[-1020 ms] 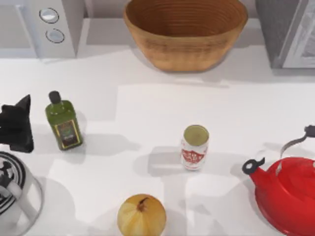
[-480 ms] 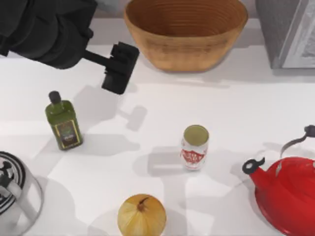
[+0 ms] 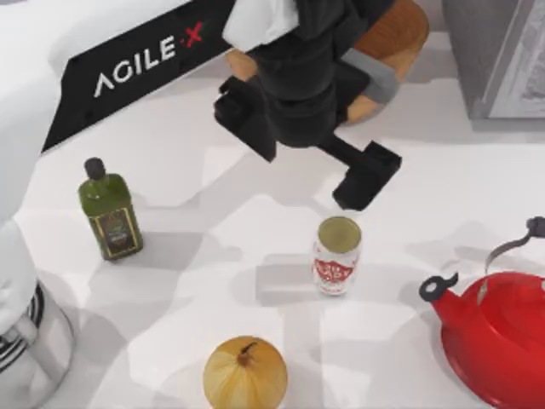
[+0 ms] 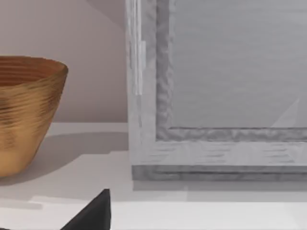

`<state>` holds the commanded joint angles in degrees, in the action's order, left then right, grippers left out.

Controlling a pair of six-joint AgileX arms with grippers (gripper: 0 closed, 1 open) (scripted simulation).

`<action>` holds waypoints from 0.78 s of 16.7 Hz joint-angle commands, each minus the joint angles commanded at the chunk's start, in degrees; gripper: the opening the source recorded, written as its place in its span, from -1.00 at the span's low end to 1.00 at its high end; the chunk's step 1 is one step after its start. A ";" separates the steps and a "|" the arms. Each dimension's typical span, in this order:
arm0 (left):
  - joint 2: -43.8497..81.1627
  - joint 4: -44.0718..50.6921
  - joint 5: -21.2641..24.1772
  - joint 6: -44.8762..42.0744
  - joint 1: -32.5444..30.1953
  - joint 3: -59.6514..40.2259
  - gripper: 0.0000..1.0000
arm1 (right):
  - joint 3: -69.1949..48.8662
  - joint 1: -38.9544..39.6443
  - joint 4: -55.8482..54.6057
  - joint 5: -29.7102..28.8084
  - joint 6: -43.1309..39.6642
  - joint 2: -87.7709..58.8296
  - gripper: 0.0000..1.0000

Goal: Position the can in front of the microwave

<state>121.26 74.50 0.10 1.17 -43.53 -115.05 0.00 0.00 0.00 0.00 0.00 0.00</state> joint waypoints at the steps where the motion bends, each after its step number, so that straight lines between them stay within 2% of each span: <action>1: 3.40 2.07 0.03 0.06 -1.21 -3.11 1.00 | 0.00 0.00 0.00 0.00 0.00 0.00 1.00; 6: 13.07 7.95 0.12 0.23 -4.59 -11.90 1.00 | 0.00 0.00 0.00 0.00 0.00 0.00 1.00; 13: 13.23 6.99 0.12 0.14 -4.48 -10.97 1.00 | 0.00 0.00 0.00 0.00 0.00 0.00 1.00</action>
<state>134.49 81.49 0.23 1.31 -48.01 -126.03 0.00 0.00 0.00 0.00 0.00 0.00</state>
